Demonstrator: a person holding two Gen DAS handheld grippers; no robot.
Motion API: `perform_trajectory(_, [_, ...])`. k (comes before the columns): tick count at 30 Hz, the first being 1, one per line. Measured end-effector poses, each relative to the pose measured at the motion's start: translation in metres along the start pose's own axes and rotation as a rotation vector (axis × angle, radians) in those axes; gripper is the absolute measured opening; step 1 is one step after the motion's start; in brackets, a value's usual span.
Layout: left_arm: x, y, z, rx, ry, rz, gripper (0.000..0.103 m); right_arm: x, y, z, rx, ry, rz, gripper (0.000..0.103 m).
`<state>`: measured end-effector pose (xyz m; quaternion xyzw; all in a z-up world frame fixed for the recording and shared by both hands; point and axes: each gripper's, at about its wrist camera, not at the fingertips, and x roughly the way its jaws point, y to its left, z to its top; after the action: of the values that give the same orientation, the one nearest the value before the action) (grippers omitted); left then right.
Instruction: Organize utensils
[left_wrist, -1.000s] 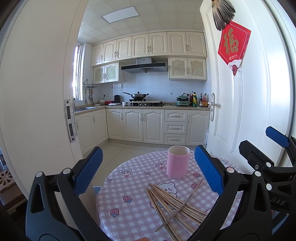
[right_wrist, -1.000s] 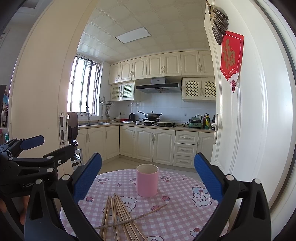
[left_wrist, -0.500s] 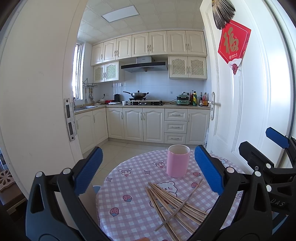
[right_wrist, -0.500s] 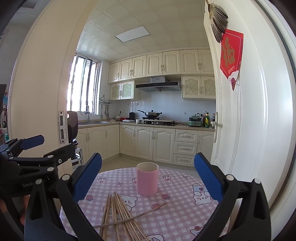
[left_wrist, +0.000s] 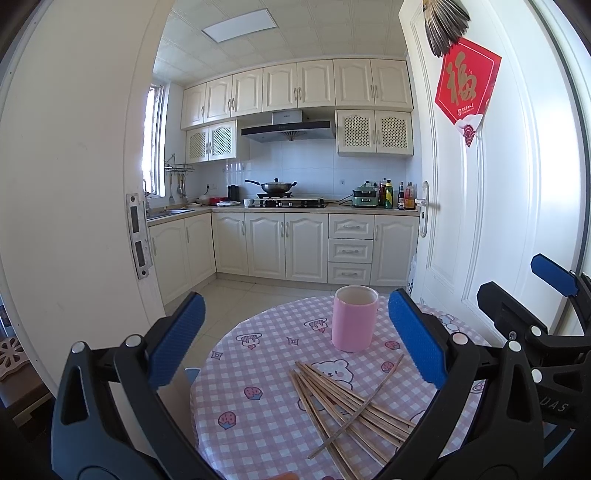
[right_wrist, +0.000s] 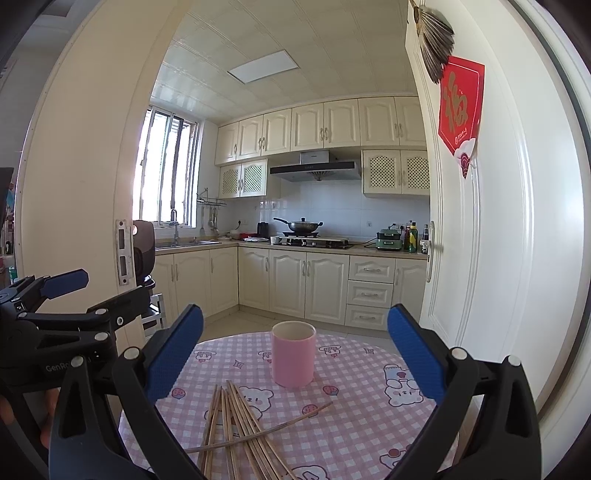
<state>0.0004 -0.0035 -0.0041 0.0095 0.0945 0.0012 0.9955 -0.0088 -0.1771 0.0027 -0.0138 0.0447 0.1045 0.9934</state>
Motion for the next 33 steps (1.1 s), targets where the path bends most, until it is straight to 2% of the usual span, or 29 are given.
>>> perform_trajectory(17, [0.005,-0.001,-0.001,-0.001,0.023,-0.003,0.097,0.001,0.000,-0.002,0.001,0.005,-0.004,0.096])
perform_trajectory(25, [0.019,-0.003,-0.005,0.019,0.078,-0.004,0.097,0.009,-0.001,-0.007,-0.006,0.046,-0.003,0.096])
perform_trajectory(33, [0.046,0.005,-0.019,-0.011,0.189,-0.043,0.097,0.023,-0.007,-0.014,-0.006,0.096,-0.009,0.096])
